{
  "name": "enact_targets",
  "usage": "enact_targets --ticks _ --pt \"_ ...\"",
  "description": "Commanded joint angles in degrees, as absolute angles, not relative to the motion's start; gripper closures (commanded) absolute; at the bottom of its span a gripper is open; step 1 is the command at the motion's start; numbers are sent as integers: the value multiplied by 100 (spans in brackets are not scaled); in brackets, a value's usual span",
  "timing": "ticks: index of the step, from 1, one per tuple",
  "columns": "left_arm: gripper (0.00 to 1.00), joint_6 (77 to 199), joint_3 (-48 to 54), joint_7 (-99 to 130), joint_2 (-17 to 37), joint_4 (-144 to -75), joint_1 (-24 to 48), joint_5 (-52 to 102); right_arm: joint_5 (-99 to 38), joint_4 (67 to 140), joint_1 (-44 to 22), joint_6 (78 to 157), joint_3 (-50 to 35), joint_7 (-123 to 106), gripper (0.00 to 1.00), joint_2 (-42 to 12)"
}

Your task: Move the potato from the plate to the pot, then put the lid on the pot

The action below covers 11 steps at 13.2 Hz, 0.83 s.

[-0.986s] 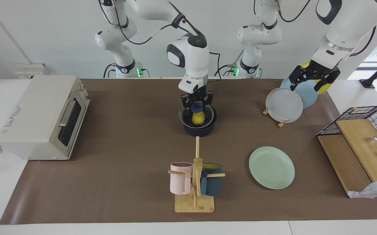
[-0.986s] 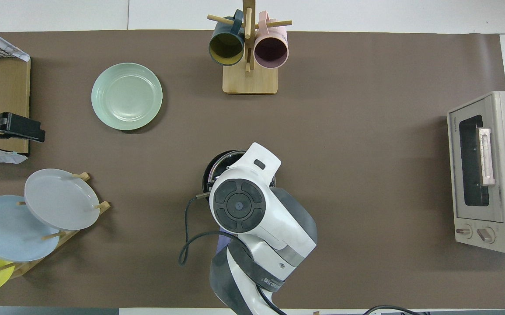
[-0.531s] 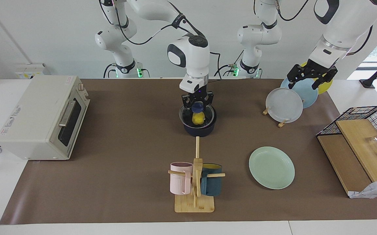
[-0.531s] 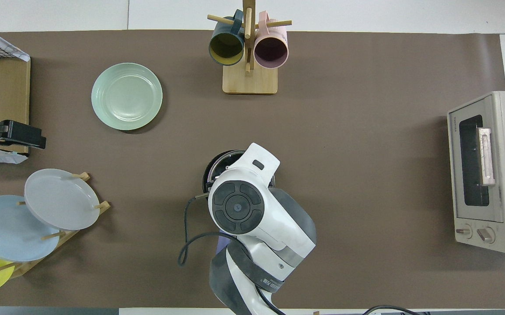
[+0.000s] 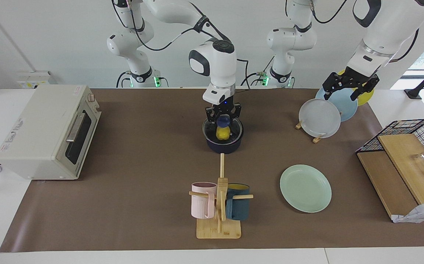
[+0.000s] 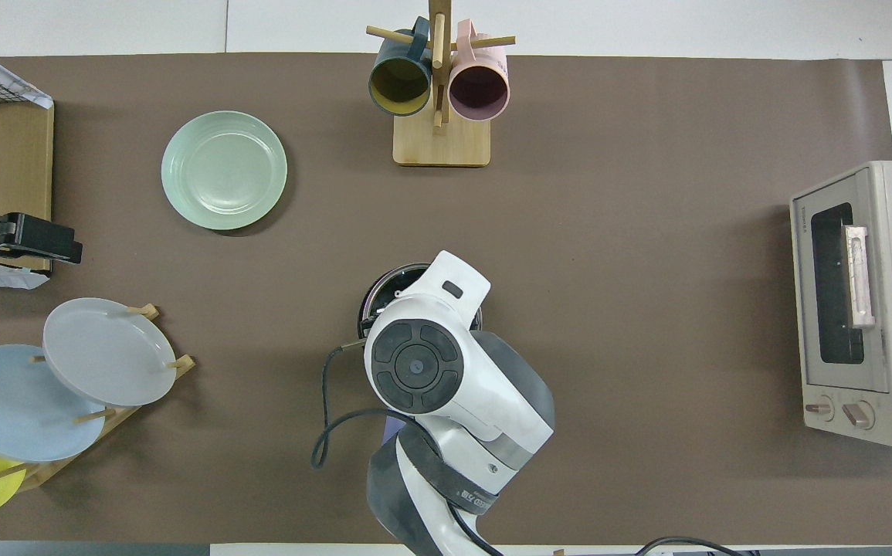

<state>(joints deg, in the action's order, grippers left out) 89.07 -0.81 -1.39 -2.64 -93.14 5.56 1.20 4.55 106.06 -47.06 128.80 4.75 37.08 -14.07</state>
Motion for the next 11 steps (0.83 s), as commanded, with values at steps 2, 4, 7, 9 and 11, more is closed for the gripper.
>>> enact_targets --ticks 2,4,7,9,11 --pt "0 8912 -79 -167 -413 -9466 554 26 519 10530 -4720 13078 457 3867 100 -1652" --pt "0 8912 -88 -167 -413 -9466 545 26 519 10521 -4728 13078 457 3920 100 -1652" --pt "0 8903 -88 -167 -413 -9466 519 26 475 10512 -4729 13061 457 3981 100 -1652" --pt "0 8903 -88 -167 -413 -9466 510 26 431 10468 -4720 12999 457 3973 100 -1652" --pt "0 8886 -97 -141 -413 -9466 501 26 431 10380 -4702 12911 457 3964 100 -1661"
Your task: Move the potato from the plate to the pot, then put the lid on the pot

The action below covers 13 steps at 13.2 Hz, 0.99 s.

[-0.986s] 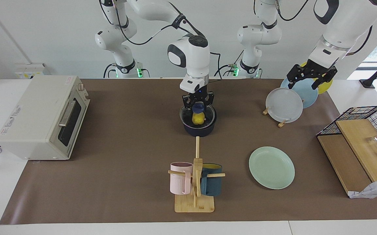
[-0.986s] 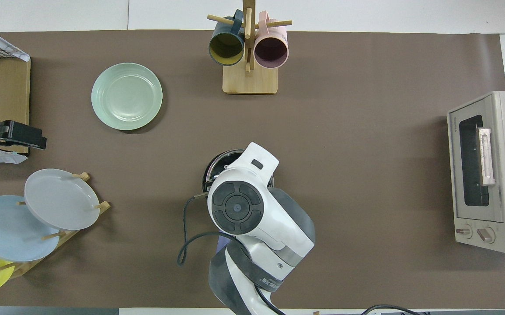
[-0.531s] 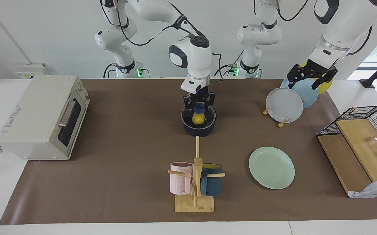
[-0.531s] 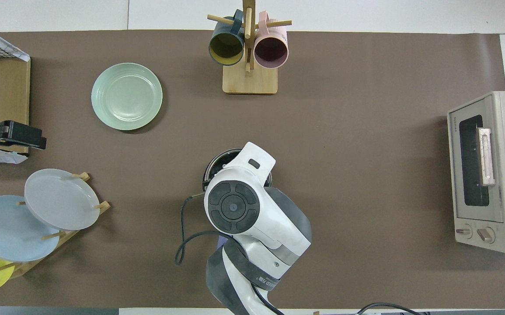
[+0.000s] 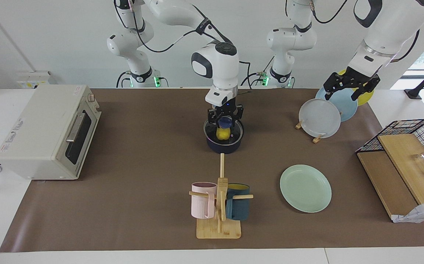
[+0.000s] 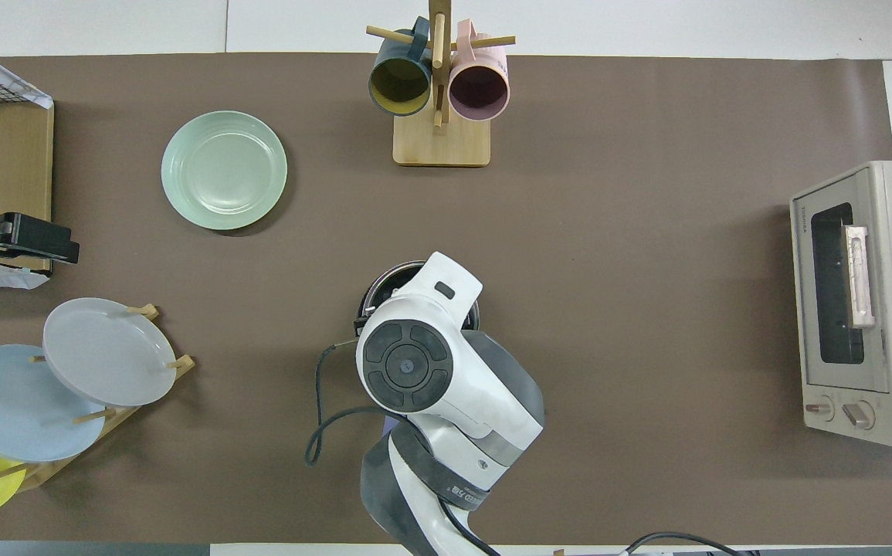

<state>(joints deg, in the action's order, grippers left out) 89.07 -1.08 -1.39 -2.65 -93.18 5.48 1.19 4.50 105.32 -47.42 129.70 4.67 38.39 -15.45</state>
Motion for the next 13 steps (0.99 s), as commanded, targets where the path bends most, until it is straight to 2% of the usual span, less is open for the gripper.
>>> enact_targets --ticks 1,4,13 --pt "0 8886 -97 -115 -413 -9466 501 26 422 10310 -4676 12850 457 3955 100 -1670" --pt "0 8921 -114 -27 -413 -9466 492 26 230 10099 -4641 12700 457 3964 100 -1740" --pt "0 8895 -106 149 -413 -9466 501 26 -360 10090 -4553 12577 457 3964 100 -1758"
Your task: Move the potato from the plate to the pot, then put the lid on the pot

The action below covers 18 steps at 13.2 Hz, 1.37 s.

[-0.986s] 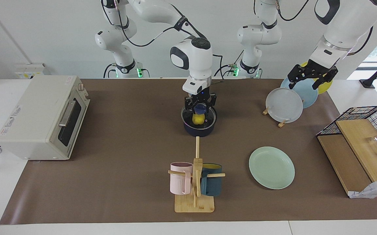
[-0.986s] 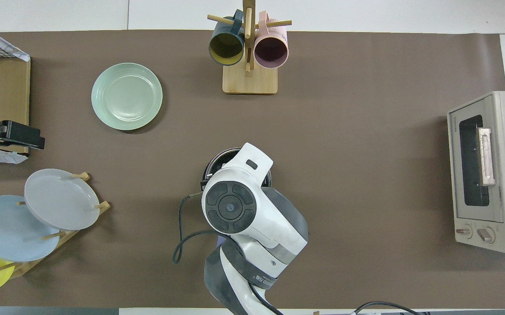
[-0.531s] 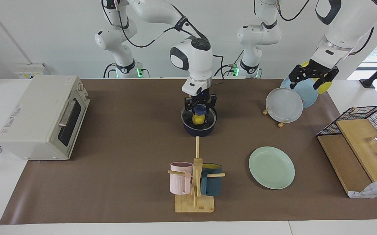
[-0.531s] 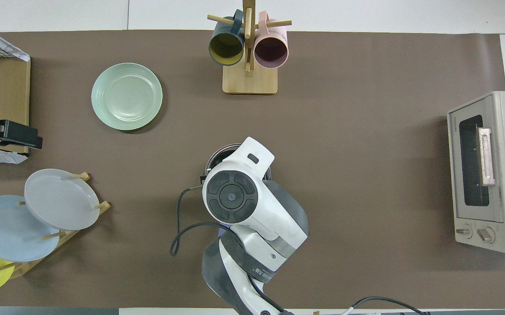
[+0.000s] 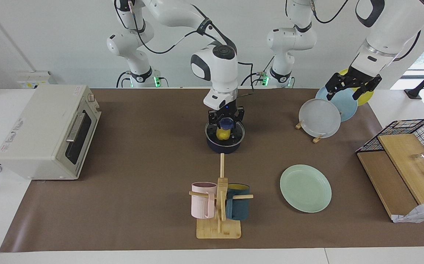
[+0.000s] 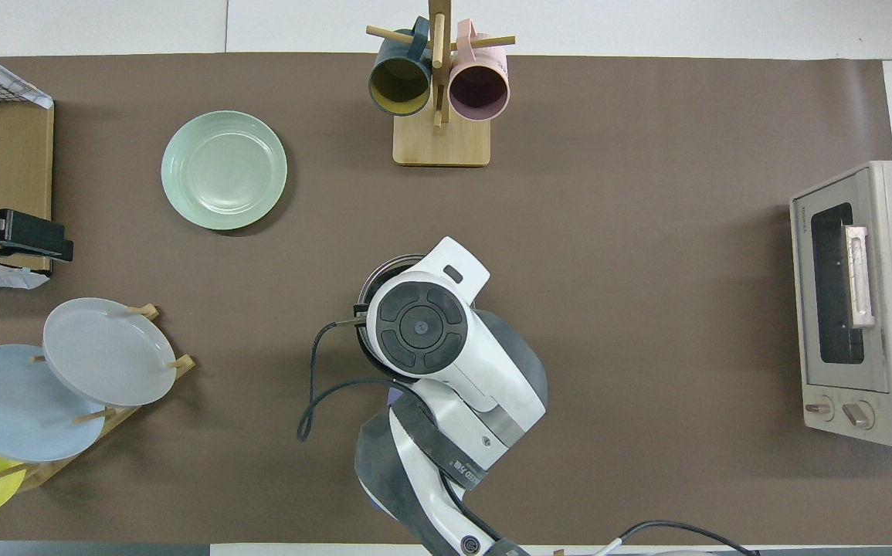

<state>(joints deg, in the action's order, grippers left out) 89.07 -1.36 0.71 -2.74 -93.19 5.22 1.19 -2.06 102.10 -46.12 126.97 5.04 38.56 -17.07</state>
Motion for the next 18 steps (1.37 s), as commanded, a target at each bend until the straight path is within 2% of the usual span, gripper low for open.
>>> enact_targets --ticks 1,4,12,13,14,15,16,18 --pt "0 8895 -105 149 -413 -9466 501 26 -378 10099 -4544 12568 457 3964 100 -1758" --pt "0 8895 -114 149 -413 -9466 492 26 -799 10081 -4491 12507 466 3973 100 -1758" --pt "0 8895 -106 149 -413 -9466 501 26 -826 10116 -4465 12524 466 3973 100 -1758" --pt "0 8895 -114 149 -413 -9466 501 26 -817 10160 -4465 12577 466 3964 89 -1767" --pt "0 8895 -114 149 -413 -9466 501 26 -817 10169 -4465 12603 466 3946 41 -1775" --pt "0 8895 -114 149 -413 -9466 492 26 -783 10169 -4474 12604 466 3929 12 -1810" --pt "0 8895 -106 149 -413 -9466 501 26 -730 10169 -4491 12604 466 3929 0 -1811" --pt "0 8895 -114 149 -413 -9466 501 26 -729 10108 -4465 12542 475 3929 0 -1819"
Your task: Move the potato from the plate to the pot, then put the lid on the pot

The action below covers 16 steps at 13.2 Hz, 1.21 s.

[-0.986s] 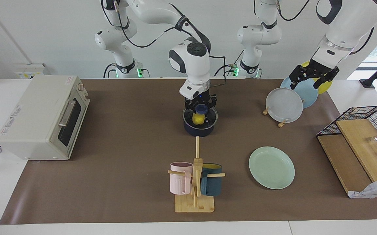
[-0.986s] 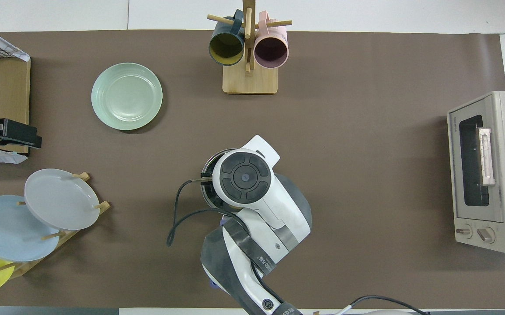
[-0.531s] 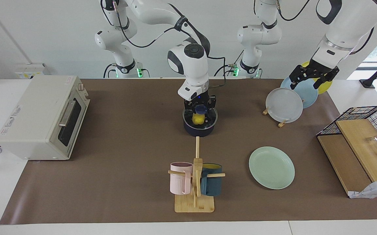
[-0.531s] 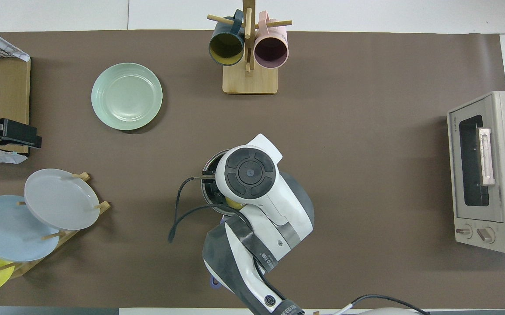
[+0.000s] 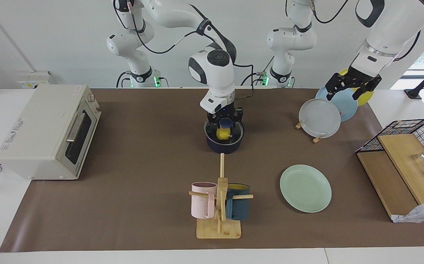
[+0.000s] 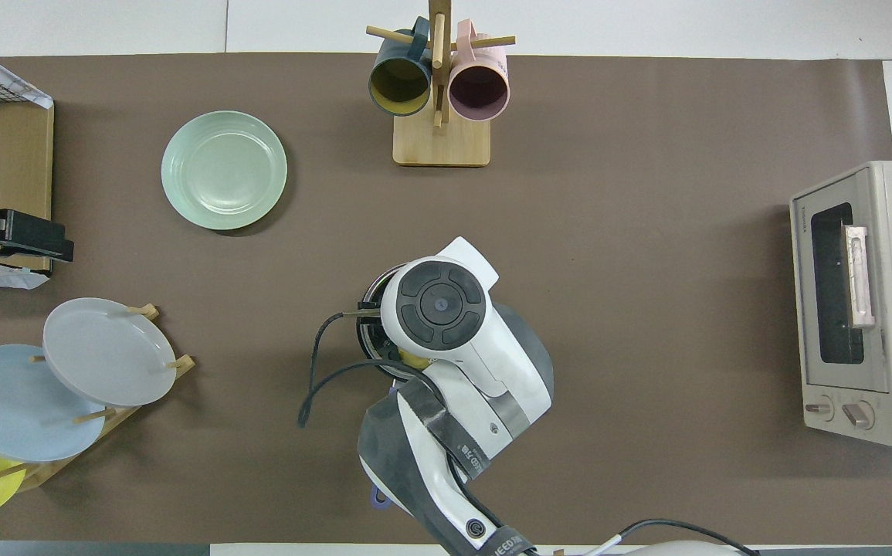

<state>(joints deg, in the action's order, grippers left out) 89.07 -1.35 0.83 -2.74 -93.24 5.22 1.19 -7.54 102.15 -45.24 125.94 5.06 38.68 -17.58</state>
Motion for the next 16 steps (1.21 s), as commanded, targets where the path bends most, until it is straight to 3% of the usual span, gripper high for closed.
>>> enact_targets --ticks 1,11,16 --pt "0 8895 -114 149 -413 -9466 501 26 -729 10090 -4456 12533 475 3929 0 -1819" --pt "0 8895 -114 149 -413 -9466 501 26 -852 10090 -4228 12647 466 3955 0 -1828" --pt "0 8895 -114 149 -413 -9466 501 26 -1354 10414 -4139 13113 475 3868 0 -1819"
